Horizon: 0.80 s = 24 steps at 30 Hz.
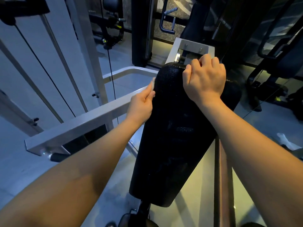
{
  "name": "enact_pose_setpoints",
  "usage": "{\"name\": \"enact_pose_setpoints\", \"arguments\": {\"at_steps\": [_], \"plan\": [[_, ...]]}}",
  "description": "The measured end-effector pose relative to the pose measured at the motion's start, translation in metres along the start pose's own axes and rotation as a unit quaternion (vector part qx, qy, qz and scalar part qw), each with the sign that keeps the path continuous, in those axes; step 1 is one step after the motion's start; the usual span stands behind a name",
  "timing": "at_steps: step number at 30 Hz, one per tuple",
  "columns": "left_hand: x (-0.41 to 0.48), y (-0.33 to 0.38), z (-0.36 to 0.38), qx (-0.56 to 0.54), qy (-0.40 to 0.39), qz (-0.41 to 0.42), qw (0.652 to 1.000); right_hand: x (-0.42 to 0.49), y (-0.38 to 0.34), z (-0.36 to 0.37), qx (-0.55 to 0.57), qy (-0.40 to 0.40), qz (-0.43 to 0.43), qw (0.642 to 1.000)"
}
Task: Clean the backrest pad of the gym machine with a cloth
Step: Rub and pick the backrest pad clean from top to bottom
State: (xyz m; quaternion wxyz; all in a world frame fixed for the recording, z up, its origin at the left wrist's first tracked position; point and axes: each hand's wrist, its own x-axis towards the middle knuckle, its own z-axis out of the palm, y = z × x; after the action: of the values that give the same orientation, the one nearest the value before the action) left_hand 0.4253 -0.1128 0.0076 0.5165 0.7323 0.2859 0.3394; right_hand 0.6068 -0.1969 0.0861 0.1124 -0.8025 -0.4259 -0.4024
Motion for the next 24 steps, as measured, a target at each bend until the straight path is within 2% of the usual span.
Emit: {"name": "enact_pose_setpoints", "arguments": {"at_steps": [3,7,11,13,16,19,22,24], "plan": [[-0.005,0.002,-0.005,-0.003,-0.010,-0.043,0.999,0.000,0.000,-0.001,0.005,-0.001,0.004,1.000],[0.025,0.029,-0.009,-0.028,-0.040,-0.021,0.999,0.000,-0.001,-0.003,0.014,-0.008,0.011,1.000],[0.009,0.010,-0.011,0.079,-0.093,0.010,0.993,-0.001,0.000,-0.003,0.018,-0.012,0.014,1.000],[-0.003,-0.006,-0.012,0.103,-0.101,-0.013,0.989,-0.001,0.000,-0.003,0.021,-0.005,0.015,1.000],[-0.001,-0.012,-0.015,0.079,-0.099,-0.015,0.992,-0.001,0.000,-0.005,0.017,-0.009,0.014,1.000],[0.019,0.003,-0.021,-0.025,-0.111,0.018,0.993,-0.002,0.000,-0.005,0.015,-0.002,0.008,1.000],[0.033,0.013,-0.020,0.002,-0.094,0.030,0.995,-0.002,0.001,-0.004,0.016,0.003,0.008,1.000],[0.021,0.012,-0.015,0.012,-0.050,0.000,0.999,-0.003,0.001,-0.003,0.018,0.002,0.007,1.000]]}}
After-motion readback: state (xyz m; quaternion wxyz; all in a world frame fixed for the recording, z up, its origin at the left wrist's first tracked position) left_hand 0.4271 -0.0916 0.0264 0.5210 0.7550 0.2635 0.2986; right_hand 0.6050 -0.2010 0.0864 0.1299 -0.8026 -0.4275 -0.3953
